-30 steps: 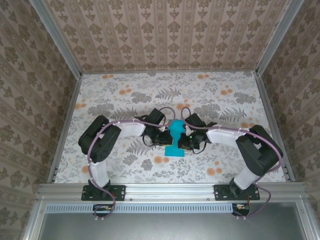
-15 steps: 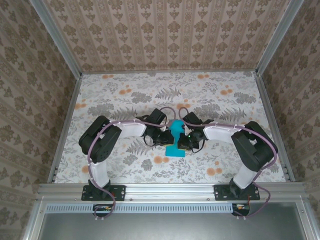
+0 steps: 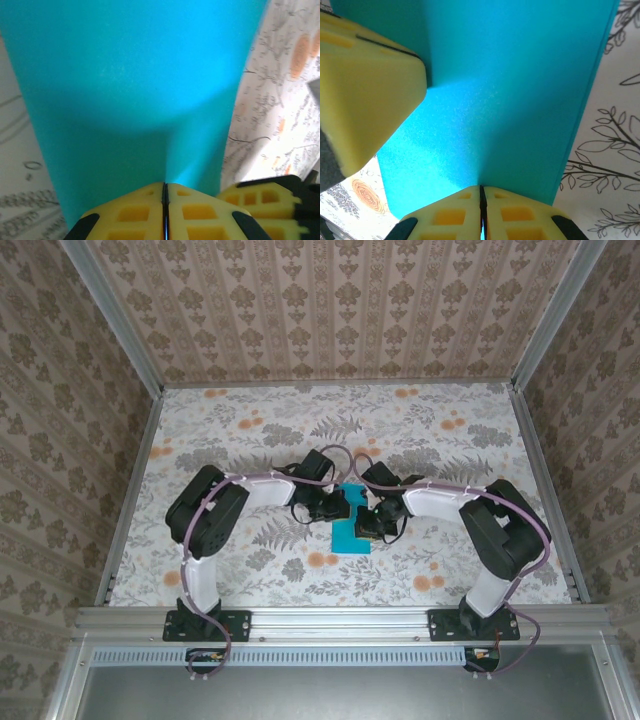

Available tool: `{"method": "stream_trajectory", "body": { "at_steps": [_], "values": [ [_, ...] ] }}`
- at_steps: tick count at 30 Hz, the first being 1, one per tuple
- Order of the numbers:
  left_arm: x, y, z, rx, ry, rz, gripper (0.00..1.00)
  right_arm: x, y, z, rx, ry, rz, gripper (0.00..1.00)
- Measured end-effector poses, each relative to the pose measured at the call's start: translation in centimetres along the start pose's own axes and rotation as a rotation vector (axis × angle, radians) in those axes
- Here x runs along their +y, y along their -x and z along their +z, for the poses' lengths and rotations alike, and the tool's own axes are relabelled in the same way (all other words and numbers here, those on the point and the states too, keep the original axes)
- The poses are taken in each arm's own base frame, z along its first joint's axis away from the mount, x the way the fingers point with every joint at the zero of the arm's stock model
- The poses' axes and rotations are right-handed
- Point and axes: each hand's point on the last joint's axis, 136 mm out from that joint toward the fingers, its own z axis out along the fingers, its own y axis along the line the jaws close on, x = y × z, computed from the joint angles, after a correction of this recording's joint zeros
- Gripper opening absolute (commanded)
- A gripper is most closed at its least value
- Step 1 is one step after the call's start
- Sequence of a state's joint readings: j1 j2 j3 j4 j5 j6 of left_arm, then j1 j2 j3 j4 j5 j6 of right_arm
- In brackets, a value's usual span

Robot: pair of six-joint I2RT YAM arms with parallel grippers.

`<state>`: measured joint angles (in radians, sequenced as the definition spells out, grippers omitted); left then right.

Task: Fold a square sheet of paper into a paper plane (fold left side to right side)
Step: Hold the square sheet of paper at the center of the table, then first fold the square sheet of paper in half at the center of the table.

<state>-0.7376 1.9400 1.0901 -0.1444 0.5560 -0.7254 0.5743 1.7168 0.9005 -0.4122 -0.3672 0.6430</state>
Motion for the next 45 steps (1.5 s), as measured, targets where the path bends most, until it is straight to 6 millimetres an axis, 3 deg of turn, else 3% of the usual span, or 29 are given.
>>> {"method": "stream_trajectory", "body": {
  "at_steps": [11, 36, 45],
  "values": [
    [0.3, 1.1, -0.2, -0.03, -0.004, 0.0, 0.08, -0.1, 0.3, 0.0, 0.001, -0.012, -0.029, 0.1],
    [2.4, 10.9, -1.4, -0.196, 0.016, -0.046, 0.09, -0.7, 1.7, -0.3, -0.044, -0.013, -0.045, 0.09],
    [2.2, 11.6, -1.3, -0.198, 0.016, -0.027, 0.11, -0.8, 2.0, -0.4, -0.058, -0.001, -0.042, 0.11]
  ]
}}
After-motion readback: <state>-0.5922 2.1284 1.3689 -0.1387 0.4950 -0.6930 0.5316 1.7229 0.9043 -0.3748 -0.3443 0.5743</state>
